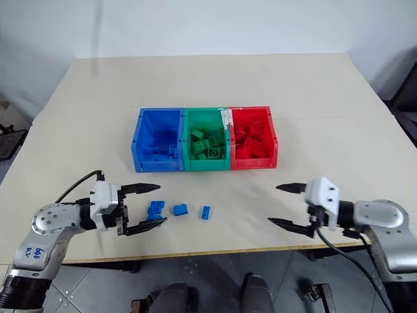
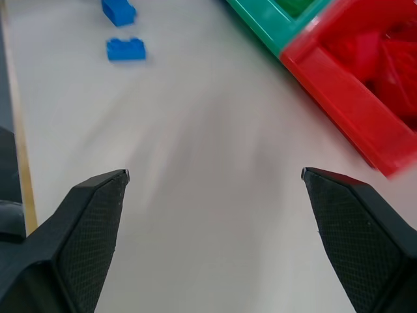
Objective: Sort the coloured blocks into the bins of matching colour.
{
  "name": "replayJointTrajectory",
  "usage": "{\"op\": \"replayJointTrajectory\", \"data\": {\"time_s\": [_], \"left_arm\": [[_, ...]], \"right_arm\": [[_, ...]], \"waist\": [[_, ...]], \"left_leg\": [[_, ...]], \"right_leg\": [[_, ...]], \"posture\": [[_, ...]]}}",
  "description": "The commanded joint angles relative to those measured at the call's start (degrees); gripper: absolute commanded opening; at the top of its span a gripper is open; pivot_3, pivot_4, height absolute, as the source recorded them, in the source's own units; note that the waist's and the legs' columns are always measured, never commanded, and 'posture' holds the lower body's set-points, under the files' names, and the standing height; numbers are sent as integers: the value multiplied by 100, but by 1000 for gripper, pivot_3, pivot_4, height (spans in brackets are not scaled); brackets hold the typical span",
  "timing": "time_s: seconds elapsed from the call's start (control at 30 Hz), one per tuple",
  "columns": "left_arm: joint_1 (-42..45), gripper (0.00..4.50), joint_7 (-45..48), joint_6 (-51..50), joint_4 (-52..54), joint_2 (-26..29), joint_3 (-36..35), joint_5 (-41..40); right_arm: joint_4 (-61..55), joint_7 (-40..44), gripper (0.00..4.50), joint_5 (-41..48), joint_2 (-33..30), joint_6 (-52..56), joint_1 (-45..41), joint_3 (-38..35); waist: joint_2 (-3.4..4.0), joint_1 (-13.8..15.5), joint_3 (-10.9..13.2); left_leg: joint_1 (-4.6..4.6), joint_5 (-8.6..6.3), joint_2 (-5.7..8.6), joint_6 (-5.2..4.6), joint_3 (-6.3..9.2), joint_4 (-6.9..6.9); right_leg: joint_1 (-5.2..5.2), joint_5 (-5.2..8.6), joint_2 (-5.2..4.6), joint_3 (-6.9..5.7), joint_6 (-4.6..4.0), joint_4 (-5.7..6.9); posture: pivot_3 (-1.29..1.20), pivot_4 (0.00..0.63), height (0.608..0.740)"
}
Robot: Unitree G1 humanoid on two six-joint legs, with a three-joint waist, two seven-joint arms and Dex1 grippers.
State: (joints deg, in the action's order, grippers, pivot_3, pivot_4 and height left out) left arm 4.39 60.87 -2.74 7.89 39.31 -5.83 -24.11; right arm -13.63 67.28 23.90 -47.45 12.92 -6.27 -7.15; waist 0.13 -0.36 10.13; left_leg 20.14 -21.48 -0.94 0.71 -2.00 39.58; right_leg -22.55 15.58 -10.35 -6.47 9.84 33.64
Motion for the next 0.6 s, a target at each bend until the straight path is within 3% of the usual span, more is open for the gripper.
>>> {"op": "replayJointTrajectory", "data": {"time_s": [0.03, 0.13, 0.3, 0.57, 0.6], "left_arm": [[-117, 4500, 81, 113, -93, 165, -258, -7], [-352, 4500, 212, -19, -108, 310, -322, -69], [-732, 4500, 35, 97, -34, 283, -591, -34], [-1046, 4500, -212, -25, 485, 196, -814, -202], [-1092, 4500, -202, -18, 504, 203, -828, -196]], "right_arm": [[-883, -533, 4441, 286, 52, 1527, -839, 695], [-1033, -732, 4441, 233, 287, 2278, -1367, 1392], [-585, -1010, 4441, -525, 839, 2666, -2028, 2704], [112, -1456, 4441, -1157, 1596, 2580, -2389, 3303], [78, -1476, 4268, -1179, 1626, 2597, -2381, 3314]], "waist": [[0, 21, 0], [0, 51, 0], [-2, 52, -1], [-6, 11, -4], [-6, 12, -4]], "left_leg": [[0, 0, -1, 0, 1, 0], [5, -1, -1, 1, 5, 1], [15, -9, 2, -5, 7, 4], [9, -9, -1, -5, 5, 6], [9, -9, -1, -4, 5, 6]], "right_leg": [[-1, 0, 0, 0, 0, 2], [-3, 0, 0, -5, 0, 0], [-6, -1, -6, -21, 1, -5], [-8, -1, -5, -23, 1, 10], [-8, -1, -5, -22, 1, 9]], "posture": [[0, 150, 740], [0, 150, 740], [0, 150, 740], [0, 150, 740], [0, 150, 740]]}}
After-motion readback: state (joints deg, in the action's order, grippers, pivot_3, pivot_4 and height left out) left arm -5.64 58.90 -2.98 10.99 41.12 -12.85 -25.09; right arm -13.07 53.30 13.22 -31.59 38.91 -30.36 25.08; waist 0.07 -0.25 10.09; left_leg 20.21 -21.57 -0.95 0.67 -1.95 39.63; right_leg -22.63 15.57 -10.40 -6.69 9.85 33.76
